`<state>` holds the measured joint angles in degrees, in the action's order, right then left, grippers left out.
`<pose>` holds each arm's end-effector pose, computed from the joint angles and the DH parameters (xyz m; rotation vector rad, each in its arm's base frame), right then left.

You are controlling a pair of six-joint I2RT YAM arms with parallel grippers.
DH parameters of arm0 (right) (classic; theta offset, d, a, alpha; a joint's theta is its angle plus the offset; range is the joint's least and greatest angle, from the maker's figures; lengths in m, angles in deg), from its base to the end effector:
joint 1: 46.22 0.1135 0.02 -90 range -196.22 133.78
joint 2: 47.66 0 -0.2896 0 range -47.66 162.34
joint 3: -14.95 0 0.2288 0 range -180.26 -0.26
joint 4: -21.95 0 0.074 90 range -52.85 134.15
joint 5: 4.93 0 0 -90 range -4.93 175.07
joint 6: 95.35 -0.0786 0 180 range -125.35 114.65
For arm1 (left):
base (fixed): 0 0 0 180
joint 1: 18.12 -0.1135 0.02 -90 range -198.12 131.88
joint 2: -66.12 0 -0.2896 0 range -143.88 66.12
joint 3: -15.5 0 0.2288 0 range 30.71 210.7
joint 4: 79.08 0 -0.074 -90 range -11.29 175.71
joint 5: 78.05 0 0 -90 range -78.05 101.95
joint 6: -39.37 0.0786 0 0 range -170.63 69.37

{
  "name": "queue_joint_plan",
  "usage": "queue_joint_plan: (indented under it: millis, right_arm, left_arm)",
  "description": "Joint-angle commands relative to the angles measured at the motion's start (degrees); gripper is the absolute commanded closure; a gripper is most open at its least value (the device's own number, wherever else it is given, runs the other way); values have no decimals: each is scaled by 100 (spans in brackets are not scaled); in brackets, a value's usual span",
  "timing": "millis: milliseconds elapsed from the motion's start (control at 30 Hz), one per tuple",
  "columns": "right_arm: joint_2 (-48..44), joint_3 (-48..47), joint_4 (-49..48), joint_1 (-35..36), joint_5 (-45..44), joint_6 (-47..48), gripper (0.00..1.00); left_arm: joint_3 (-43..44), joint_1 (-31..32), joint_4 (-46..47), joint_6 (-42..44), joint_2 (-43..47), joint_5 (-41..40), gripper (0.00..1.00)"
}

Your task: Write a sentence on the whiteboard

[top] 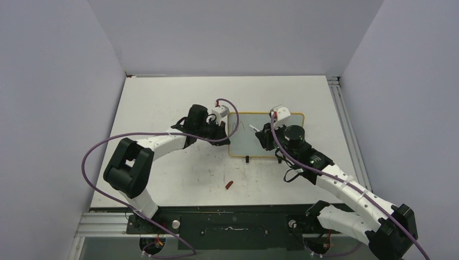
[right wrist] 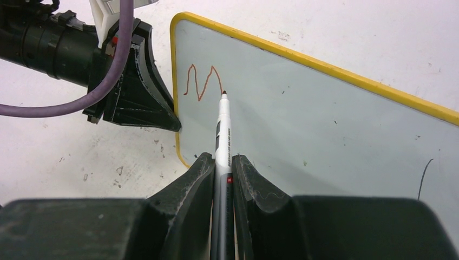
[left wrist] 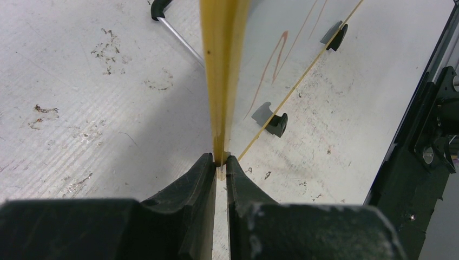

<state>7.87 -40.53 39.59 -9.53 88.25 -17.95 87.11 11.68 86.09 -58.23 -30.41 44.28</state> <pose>0.1820 0.1410 0.3057 -0.4409 1.8789 0.6366 0.2988 -0.2196 0.2150 0.7503 2.1987 -0.9782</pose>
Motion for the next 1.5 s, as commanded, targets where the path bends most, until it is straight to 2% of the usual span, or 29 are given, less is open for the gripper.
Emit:
queue_joint_plan:
  millis: [0, 733, 1200, 1467]
  right_arm:
    - [175, -57, -402, -21, -130, -5, 95]
    - [520, -16, -558, -20, -616, -47, 95]
    - [784, -58, -536, -23, -136, 40, 95]
    - [665, 93, -385, -11, -375, -68, 95]
  left_arm:
    - [224, 52, -29, 83, 135, -77, 92]
    - [229, 118, -29, 142, 129, -121, 93]
    - [237, 149, -228, 205, 134, -174, 93]
    - [233, 149, -232, 206, 143, -190, 93]
